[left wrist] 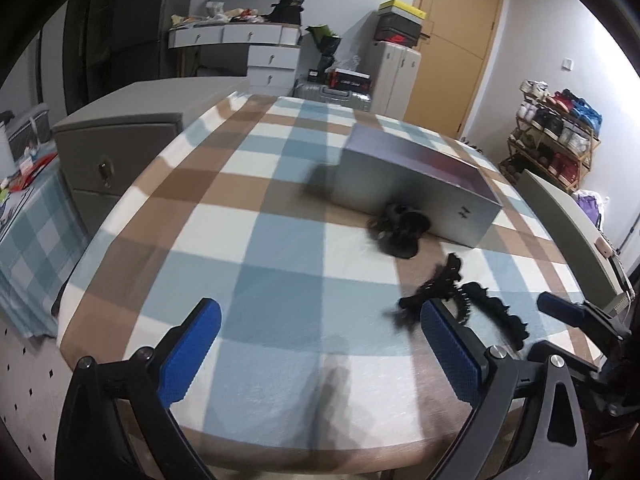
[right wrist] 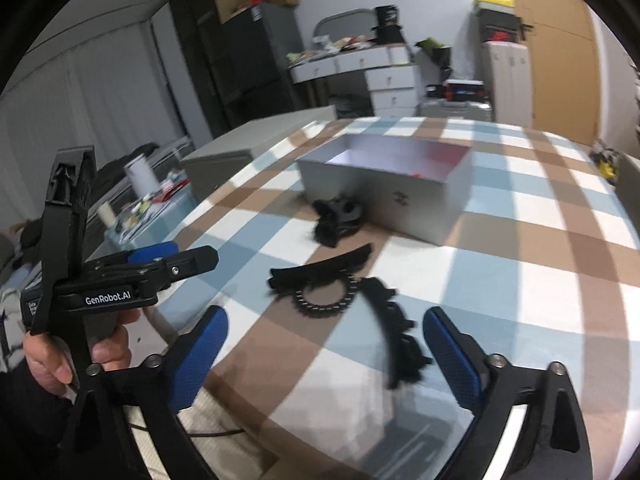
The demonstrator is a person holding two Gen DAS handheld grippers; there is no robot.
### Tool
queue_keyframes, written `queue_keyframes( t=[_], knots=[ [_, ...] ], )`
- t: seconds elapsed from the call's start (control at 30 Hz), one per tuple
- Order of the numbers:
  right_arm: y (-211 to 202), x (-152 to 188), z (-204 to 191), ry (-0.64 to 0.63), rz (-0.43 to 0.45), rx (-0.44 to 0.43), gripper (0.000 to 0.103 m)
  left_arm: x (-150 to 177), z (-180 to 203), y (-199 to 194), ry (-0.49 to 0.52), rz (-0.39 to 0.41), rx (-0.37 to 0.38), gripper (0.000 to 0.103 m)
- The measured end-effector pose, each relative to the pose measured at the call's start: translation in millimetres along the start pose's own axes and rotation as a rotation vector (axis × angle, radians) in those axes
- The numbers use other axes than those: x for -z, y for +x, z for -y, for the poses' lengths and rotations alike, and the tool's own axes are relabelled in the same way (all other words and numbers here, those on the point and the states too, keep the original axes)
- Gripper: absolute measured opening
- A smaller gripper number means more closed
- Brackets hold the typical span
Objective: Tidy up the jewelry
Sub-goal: 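Lower the right tool onto the black beaded coil bracelet and grasp it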
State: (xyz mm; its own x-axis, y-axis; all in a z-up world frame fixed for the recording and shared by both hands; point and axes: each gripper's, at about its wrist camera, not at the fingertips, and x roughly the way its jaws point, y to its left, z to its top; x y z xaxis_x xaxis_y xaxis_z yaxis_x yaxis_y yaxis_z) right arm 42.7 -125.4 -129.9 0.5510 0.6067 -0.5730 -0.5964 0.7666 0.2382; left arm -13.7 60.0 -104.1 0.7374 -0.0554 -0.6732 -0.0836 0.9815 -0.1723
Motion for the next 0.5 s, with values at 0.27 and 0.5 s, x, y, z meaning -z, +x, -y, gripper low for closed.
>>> queue_keyframes(
  t=[0.27, 0.5],
  knots=[
    [38, -5, -9, 0.004, -0.117, -0.034, 0.073, 3, -16, -3, -0.023, -0.002, -0.016, 0.098],
    [52, -11, -8, -0.005, -0.152, 0.026, 0.073, 4, -21, 3, -0.042, -0.022, 0.006, 0.098]
  ],
)
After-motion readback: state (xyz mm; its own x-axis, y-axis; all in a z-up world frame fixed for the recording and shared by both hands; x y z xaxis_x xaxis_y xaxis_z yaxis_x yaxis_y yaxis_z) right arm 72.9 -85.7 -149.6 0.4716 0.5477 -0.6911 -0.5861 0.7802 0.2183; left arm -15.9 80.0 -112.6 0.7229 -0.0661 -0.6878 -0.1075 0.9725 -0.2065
